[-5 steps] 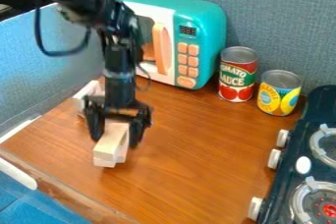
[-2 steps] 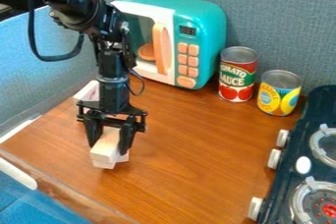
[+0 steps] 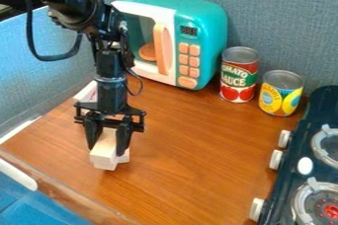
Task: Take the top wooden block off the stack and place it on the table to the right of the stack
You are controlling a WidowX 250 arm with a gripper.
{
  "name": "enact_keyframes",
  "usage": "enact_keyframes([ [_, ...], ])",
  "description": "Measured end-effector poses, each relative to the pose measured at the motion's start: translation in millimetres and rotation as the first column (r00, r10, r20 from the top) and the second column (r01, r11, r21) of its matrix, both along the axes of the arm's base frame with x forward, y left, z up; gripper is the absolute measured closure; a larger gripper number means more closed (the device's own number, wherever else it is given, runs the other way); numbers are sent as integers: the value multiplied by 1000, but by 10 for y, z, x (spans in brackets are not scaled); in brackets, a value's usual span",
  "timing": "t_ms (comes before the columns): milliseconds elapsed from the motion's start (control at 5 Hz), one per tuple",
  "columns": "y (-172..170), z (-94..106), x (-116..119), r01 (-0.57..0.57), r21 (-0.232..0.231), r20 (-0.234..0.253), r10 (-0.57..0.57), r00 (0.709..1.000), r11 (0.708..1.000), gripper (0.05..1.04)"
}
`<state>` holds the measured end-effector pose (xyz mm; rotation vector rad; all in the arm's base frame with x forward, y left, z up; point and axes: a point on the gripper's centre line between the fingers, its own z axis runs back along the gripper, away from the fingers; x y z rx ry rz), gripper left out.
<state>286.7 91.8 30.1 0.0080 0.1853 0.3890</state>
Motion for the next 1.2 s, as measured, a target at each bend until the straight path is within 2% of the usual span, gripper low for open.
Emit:
enact_keyframes([
  [200, -7, 29, 15, -6, -4, -4, 6, 1000, 1000, 489],
  [400, -50, 219, 90, 0, 8, 55, -1, 998, 1000, 489],
  [600, -166, 415, 146, 26, 53, 102, -31, 994, 998, 489],
  [800, -464, 659, 258, 124, 127, 178, -146, 973, 984, 489],
  [1000, -818, 624, 410, 297, 124, 183, -316, 931, 947, 489],
  [1200, -1045, 379, 547, 398, 91, 104, -406, 908, 913, 489],
])
